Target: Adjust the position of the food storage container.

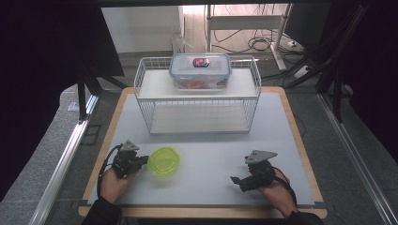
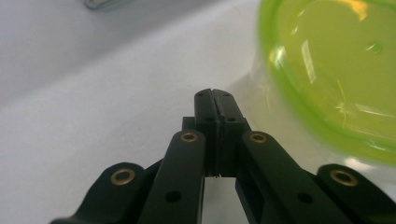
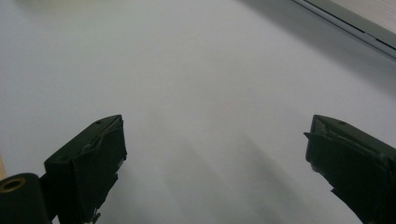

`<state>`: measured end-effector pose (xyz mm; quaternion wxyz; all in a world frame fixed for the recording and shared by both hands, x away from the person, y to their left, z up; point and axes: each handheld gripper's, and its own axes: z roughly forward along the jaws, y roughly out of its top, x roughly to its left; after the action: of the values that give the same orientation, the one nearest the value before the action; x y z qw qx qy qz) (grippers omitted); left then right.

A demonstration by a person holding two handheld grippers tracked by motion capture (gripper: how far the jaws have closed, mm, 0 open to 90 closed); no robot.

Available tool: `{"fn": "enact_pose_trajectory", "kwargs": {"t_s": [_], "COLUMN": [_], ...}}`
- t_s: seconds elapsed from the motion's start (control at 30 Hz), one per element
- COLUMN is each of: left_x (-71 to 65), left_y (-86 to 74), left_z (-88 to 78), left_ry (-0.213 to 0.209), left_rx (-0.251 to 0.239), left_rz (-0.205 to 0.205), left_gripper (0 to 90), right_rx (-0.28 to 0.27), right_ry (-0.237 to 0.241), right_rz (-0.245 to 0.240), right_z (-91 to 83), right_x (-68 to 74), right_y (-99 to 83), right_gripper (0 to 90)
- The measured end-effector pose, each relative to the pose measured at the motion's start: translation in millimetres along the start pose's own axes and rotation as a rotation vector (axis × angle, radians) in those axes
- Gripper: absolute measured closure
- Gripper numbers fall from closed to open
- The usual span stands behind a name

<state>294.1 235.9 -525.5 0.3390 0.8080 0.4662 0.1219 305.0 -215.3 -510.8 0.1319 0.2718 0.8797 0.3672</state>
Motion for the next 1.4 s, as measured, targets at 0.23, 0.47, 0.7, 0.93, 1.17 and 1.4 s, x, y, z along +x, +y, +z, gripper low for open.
{"fn": "enact_pose_trajectory", "kwargs": {"t_s": [0.23,0.47,0.7,0.93,1.17,1.4], "left_x": [-15.2,-30.1,-35.9,-31.4,-29.1,-32.0], "left_y": [-18.1,-20.9,-10.5,-1.0,10.5,24.2], "left_z": [-9.5,-9.3,2.2,12.0,20.7,31.6], "left_ry": [-0.033,-0.067,-0.064,-0.046,-0.042,-0.05], "left_rx": [0.018,0.035,0.05,0.054,0.043,0.041], "left_rz": [0.021,0.062,0.069,0.063,0.065,0.093], "left_gripper": [89.9,89.9,89.9,90.0,89.9,89.9], "right_rx": [-0.002,0.001,0.004,0.005,0.005,0.005], "right_ry": [-0.001,-0.001,0.0,-0.001,-0.002,-0.003], "right_rz": [0.001,0.0,0.003,0.002,0.002,0.002], "right_z": [-0.4,0.5,1.2,1.4,1.5,1.3], "right_x": [-0.2,0.0,-0.2,-0.2,-0.2,-0.4], "right_y": [0.0,-0.1,-0.4,-0.5,-0.5,-0.5], "right_gripper": [4.9,4.9,4.9,4.9,4.9,4.9]}}
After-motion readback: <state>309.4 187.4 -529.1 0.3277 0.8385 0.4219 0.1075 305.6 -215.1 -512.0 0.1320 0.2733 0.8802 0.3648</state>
